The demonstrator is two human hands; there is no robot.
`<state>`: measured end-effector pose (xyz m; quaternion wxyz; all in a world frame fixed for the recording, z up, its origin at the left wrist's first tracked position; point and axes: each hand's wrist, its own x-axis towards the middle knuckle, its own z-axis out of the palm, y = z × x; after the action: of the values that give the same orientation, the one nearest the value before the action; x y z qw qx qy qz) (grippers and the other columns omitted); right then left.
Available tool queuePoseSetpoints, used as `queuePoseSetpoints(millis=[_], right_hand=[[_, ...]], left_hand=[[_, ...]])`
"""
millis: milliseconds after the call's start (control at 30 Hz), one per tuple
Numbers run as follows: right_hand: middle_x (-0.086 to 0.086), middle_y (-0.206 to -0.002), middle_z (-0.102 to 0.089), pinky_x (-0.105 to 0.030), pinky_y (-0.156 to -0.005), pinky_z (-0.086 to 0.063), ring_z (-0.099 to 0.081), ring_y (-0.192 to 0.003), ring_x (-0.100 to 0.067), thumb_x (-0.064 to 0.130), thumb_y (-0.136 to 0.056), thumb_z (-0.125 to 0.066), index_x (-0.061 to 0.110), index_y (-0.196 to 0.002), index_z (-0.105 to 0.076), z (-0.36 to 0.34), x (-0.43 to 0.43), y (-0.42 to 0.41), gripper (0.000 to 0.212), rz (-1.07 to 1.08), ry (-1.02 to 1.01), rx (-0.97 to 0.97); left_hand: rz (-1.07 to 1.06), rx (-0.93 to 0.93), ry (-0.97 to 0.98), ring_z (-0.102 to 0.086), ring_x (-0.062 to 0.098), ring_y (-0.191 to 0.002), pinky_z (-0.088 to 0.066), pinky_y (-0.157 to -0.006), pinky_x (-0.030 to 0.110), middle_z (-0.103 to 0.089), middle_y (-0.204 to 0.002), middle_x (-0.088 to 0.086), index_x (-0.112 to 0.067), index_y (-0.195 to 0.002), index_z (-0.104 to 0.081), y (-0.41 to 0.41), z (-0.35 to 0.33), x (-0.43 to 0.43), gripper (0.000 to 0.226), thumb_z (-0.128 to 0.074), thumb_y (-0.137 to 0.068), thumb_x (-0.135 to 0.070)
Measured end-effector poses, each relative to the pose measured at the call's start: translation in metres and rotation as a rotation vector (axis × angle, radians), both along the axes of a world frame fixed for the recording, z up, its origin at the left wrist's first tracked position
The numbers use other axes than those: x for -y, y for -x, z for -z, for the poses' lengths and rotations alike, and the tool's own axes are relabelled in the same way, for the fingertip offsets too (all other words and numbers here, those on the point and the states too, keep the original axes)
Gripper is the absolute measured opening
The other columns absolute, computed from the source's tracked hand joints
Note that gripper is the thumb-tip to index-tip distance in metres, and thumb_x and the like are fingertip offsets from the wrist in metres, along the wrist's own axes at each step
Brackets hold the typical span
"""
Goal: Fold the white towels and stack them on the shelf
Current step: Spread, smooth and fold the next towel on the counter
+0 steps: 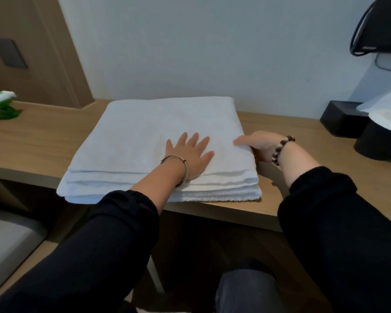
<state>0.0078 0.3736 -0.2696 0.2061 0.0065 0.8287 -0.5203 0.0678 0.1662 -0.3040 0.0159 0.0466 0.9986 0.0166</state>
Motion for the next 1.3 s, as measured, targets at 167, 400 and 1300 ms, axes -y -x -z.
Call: queuePoseSetpoints(millis=[167, 400, 1300], right_hand=[[-0.016, -0.116, -0.065, -0.047, -0.098, -0.048, -0.062, -0.106, -0.034, 0.032, -0.084, -0.068, -0.002, -0.12, -0.058, 0.006, 0.015, 0.019, 0.05, 0.104, -0.003, -0.058], [-0.012, -0.079, -0.065, -0.029, -0.05, -0.051, -0.064, -0.062, -0.023, 0.007, -0.076, -0.075, 0.004, -0.084, -0.066, 0.022, 0.037, -0.026, 0.013, 0.076, 0.22, 0.069], [-0.005, -0.066, -0.071, -0.03, -0.05, -0.055, -0.069, -0.054, -0.018, 0.028, -0.089, -0.064, 0.007, -0.089, -0.065, 0.013, 0.017, 0.087, 0.021, 0.511, 0.593, 0.165]], left_hand=[[0.045, 0.006, 0.008, 0.006, 0.019, -0.146, 0.002, -0.112, 0.058, 0.003, -0.159, -0.012, -0.046, -0.147, 0.001, 0.003, 0.006, 0.011, 0.059, -0.005, -0.091, -0.063], [-0.09, -0.045, -0.513, -0.055, 0.026, -0.112, -0.035, -0.094, 0.03, -0.066, -0.115, 0.005, -0.019, -0.093, -0.071, 0.011, -0.03, 0.051, 0.05, -0.026, -0.102, -0.04], [0.243, -0.02, -0.053, 0.015, 0.018, -0.145, 0.005, -0.113, 0.06, 0.01, -0.158, -0.012, -0.051, -0.145, 0.004, -0.005, -0.005, 0.022, 0.081, 0.01, -0.068, -0.077]])
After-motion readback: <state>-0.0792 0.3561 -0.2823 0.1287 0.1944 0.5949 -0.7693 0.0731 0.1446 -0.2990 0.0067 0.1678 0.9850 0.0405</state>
